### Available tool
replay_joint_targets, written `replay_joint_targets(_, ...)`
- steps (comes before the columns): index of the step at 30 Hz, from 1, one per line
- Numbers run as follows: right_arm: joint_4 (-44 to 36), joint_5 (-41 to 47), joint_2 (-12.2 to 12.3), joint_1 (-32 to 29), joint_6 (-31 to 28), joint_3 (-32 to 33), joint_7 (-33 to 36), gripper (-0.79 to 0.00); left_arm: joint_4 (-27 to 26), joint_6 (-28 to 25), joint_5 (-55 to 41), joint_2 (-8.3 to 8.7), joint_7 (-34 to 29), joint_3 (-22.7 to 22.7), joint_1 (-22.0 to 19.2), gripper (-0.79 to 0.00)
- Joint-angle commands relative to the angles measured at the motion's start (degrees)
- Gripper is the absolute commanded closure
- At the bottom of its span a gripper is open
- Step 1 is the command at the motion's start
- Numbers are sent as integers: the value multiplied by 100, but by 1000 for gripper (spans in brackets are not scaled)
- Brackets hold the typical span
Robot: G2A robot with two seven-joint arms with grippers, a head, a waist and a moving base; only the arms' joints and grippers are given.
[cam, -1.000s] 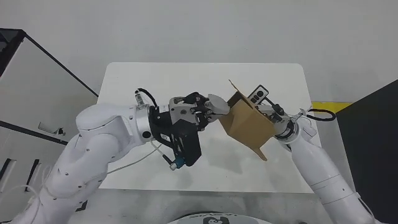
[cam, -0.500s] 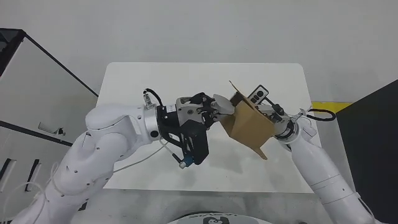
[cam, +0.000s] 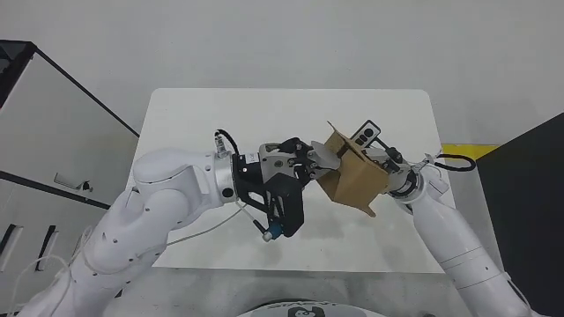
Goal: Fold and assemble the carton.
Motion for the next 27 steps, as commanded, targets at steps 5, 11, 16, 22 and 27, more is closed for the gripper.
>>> replay_joint_targets(5, 0, 0, 0, 0, 0, 0, 0, 0, -16, -90, 247, -16, -107, 156, -94, 0)
replay_joint_targets(11, 0, 0, 0, 0, 0, 0, 0, 0, -44, -81, 348, -31, -139, 243, -120, 0)
replay_joint_targets(16, 0, 0, 0, 0, 0, 0, 0, 0, -49, -46, 310, -38, -135, 233, -116, 0)
replay_joint_targets(22, 0, 0, 0, 0, 0, 0, 0, 0, -66, -37, 232, -37, -148, 143, -95, 0)
replay_joint_targets(27, 0, 0, 0, 0, 0, 0, 0, 0, -69, -111, 320, -44, -124, 229, -112, 0)
